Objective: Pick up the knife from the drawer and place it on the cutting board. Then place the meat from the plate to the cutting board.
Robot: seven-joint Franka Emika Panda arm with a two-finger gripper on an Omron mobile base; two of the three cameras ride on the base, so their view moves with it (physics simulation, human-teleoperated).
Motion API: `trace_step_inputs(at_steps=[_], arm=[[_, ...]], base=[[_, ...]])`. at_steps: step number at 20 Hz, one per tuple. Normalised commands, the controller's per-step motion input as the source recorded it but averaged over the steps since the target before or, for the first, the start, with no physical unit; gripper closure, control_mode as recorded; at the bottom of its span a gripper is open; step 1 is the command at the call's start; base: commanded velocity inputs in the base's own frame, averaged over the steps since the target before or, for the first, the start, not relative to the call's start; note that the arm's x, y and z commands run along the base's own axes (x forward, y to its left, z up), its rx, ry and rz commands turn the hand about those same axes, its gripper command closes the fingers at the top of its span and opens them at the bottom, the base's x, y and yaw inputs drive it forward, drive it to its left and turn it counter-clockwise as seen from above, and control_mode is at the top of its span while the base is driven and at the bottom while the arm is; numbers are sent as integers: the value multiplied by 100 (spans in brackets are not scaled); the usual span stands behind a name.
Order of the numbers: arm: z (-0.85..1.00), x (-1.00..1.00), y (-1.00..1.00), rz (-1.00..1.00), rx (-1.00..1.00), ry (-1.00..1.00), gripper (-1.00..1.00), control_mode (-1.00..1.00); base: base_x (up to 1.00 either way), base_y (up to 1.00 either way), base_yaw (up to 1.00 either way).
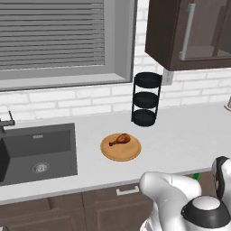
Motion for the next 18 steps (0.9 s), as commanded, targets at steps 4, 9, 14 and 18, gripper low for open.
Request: trace_step_inputs(at_steps=[4, 9, 14, 18], arm=[[-8, 0, 0, 0, 0, 15, -100, -100], [-7, -12, -4, 0, 0, 21, -100, -100], [-30, -28, -12, 0, 0, 8, -100, -100], [-39, -42, -16, 0, 0, 0, -100, -100]], base=[[0, 0, 0], [0, 0, 0], [0, 0, 0], [0, 0, 0]])
